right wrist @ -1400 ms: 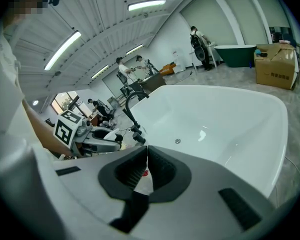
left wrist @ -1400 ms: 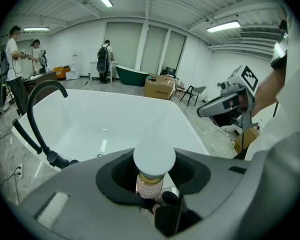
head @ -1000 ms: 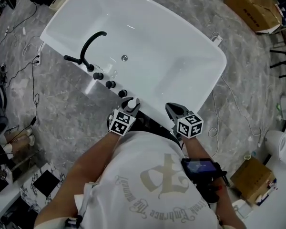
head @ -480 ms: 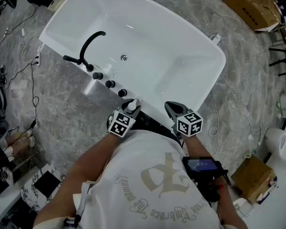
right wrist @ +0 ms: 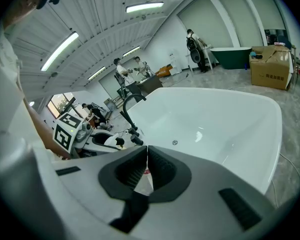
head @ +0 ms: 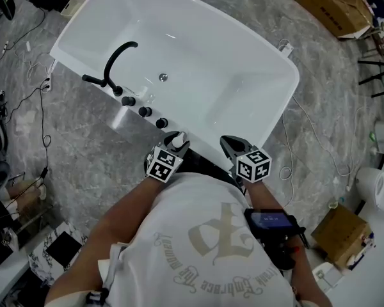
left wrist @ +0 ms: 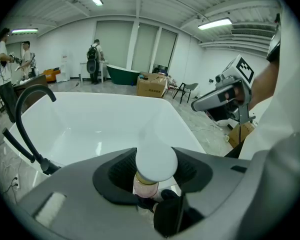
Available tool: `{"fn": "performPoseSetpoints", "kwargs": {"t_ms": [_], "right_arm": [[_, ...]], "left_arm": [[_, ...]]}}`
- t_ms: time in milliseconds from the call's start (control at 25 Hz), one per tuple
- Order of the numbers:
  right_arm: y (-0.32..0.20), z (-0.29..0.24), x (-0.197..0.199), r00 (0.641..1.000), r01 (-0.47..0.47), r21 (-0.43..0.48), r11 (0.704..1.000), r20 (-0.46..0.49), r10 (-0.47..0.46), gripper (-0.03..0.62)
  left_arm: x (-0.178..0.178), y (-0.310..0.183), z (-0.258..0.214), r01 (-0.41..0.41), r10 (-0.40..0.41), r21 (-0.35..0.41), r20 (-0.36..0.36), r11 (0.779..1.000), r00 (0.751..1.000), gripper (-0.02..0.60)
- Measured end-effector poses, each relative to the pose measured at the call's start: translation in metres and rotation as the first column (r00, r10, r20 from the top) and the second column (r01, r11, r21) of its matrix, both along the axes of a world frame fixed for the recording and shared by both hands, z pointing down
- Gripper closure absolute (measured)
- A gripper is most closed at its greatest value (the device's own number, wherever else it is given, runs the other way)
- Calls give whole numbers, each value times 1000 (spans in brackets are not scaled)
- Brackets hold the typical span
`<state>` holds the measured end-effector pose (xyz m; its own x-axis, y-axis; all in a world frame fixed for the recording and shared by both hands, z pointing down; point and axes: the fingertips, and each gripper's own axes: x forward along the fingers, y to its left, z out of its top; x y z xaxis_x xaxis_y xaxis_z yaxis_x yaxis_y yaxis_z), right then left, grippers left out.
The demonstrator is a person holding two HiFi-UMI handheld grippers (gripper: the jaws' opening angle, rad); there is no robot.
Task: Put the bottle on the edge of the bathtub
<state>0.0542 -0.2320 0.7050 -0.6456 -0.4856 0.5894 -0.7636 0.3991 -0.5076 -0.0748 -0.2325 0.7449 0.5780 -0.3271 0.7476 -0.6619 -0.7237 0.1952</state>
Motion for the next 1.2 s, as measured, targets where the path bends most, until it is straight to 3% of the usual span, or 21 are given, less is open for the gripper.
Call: {"fn": "performPoseSetpoints", "kwargs": {"t_ms": [320, 1200], "right_arm": [[3, -2, -3, 1000, -2, 6, 1000, 5, 2, 588], [24, -1, 8, 998, 41, 27, 999, 48, -42, 588]], "left_arm": [[3, -3, -4, 12, -12, 0, -13, 1000, 1000, 370], [-9, -2, -35, 179, -177, 71, -23, 981, 984, 351]]}}
